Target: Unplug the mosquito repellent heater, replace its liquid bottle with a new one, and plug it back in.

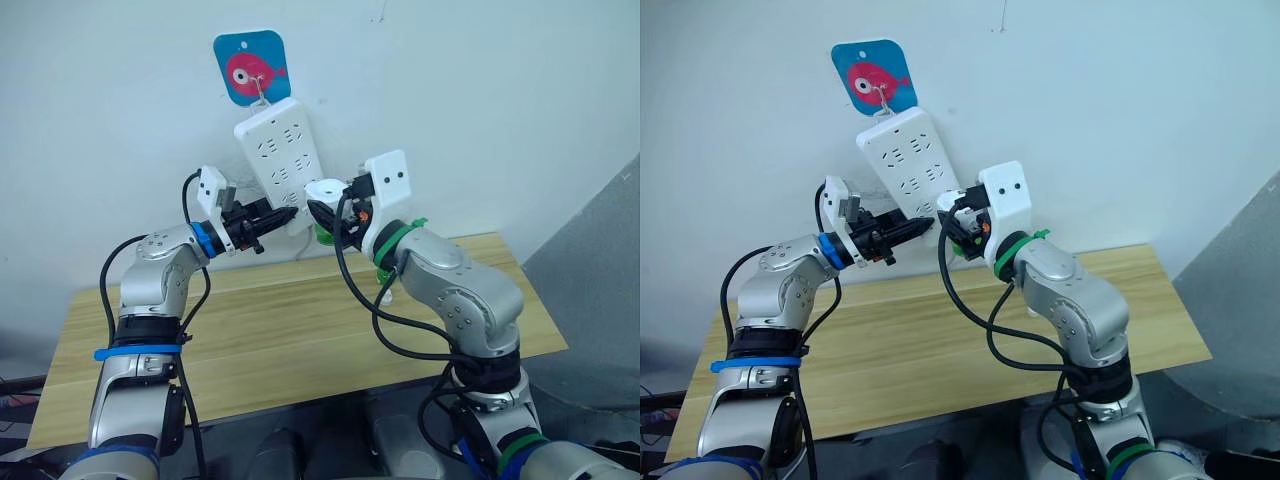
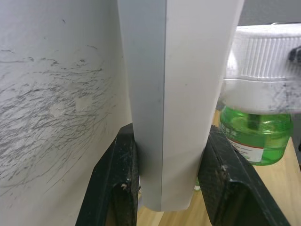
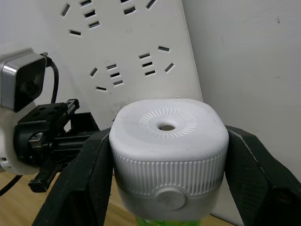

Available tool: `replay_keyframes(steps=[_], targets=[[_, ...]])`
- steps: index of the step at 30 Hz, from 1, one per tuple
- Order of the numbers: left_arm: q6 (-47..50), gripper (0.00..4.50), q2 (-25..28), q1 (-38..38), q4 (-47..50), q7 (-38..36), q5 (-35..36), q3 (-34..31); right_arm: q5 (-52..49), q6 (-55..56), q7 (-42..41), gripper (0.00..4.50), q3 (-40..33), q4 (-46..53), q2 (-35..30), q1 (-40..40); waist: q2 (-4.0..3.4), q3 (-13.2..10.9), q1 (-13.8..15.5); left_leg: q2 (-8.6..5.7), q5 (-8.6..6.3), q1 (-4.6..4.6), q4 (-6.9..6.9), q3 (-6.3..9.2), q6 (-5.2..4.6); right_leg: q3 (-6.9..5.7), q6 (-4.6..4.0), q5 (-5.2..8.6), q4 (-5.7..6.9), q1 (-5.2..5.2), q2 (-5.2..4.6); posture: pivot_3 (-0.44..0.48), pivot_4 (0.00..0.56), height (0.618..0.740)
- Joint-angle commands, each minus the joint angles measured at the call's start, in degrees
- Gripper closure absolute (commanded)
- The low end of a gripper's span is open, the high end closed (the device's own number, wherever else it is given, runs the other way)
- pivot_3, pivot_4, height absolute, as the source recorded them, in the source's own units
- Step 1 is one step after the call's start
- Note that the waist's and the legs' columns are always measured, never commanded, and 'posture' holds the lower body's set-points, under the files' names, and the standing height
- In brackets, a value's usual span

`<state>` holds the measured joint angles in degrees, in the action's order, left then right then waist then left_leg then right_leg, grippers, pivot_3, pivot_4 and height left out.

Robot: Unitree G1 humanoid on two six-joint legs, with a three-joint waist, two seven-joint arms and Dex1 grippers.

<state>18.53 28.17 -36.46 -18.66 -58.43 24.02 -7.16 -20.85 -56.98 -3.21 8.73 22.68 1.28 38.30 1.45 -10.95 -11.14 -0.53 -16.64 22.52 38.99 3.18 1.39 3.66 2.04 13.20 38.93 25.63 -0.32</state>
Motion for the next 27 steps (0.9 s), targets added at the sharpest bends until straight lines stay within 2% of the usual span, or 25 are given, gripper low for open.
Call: replay_keyframes(steps=[1,15,22,26,27], targets=[[0.24,3.20,-0.68,1.04,4.20,-4.48,1.39,3.00,1.60,3.55,-0.10,1.58,0.53,-1.94,1.21,2.11,0.00,0.12,-0.04,0.00,0.00,0.00,0.00,-0.01,0.00,0.01,0.00,0.00,0.00,0.00,0.00,-0.177,0.144,0.740],[1.54,3.20,-0.79,2.15,5.94,-5.67,2.58,3.54,4.33,8.89,-2.02,1.58,1.92,-11.64,3.18,4.86,-0.02,0.65,-0.76,0.07,0.00,-0.39,-0.02,-0.15,0.00,0.09,-0.01,-0.01,0.10,-0.18,0.05,-0.170,0.142,0.740],[0.21,3.20,-0.85,2.31,5.10,-5.09,1.19,3.09,5.46,10.76,-3.09,1.58,2.30,-12.42,2.67,5.07,-0.02,0.68,-1.34,0.11,0.00,-0.67,-0.04,-0.16,0.00,0.09,-0.02,-0.01,0.14,-0.39,0.11,-0.171,0.142,0.740],[-2.81,3.20,-0.42,1.43,1.61,-4.24,-1.13,2.65,5.44,9.89,-3.14,0.16,0.97,-9.95,1.86,4.62,-0.01,0.76,-0.74,0.07,0.00,-0.61,-0.04,-0.12,0.00,0.08,-0.02,-0.01,0.11,-0.39,0.09,-0.170,0.141,0.740],[-3.63,3.20,-0.26,1.21,0.78,-4.19,-1.63,2.66,5.44,9.09,-3.13,0.00,0.85,-8.83,1.49,4.29,0.05,0.80,-0.54,0.07,0.00,-0.54,-0.07,-0.04,0.00,0.02,-0.02,-0.01,0.03,-0.37,0.08,-0.170,0.141,0.740]])
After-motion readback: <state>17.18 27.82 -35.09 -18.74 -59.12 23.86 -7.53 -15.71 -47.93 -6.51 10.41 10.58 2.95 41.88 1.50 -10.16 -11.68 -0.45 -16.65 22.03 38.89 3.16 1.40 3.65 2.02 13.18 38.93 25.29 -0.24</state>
